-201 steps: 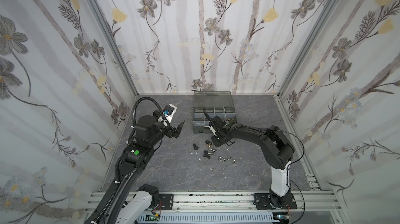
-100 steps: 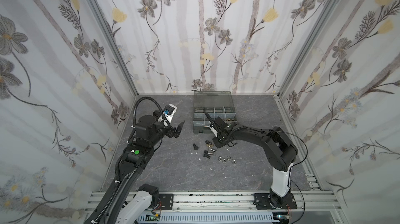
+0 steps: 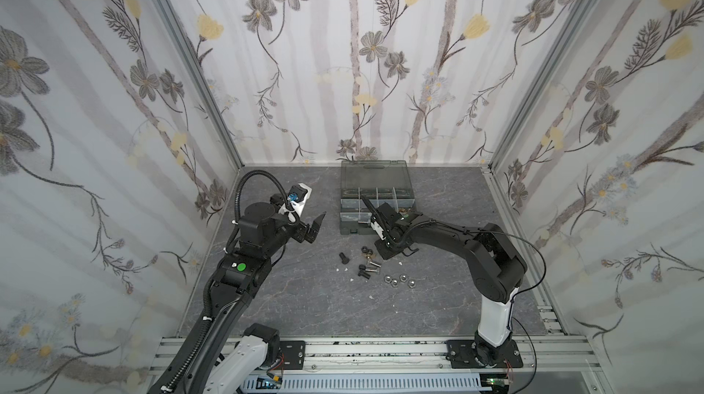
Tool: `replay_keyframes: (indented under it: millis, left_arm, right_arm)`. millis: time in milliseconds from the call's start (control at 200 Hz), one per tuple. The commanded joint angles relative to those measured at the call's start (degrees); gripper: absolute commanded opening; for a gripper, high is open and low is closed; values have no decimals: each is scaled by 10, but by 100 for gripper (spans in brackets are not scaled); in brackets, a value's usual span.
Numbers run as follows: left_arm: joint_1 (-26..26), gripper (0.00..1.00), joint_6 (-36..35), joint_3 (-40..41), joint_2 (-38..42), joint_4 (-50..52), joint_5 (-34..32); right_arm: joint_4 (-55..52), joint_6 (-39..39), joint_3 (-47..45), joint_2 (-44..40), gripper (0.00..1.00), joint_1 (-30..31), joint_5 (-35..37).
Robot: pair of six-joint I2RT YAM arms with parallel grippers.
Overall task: Sort the screws and nuts into containers
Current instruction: Pick up the nut from the center of the table, then place the nut into the container.
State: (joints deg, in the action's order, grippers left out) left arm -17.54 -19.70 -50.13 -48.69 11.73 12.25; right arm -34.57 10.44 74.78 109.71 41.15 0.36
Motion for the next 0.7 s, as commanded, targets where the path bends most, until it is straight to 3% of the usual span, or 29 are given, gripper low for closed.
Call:
replay_keyframes:
  millis: [0,430,694]
  left_arm:
    - [0,100,-3,1,0,-21,2]
    - [0,100,-3,0,-1,-21,1]
    - [0,100,-4,3,2,-20,-1]
  right_arm:
    - [-15,1,8,-7,15,-2,-2]
    - [-33,-10,53,-6,16,-16,2]
    - [-53,-58,175,34,16,-63,13]
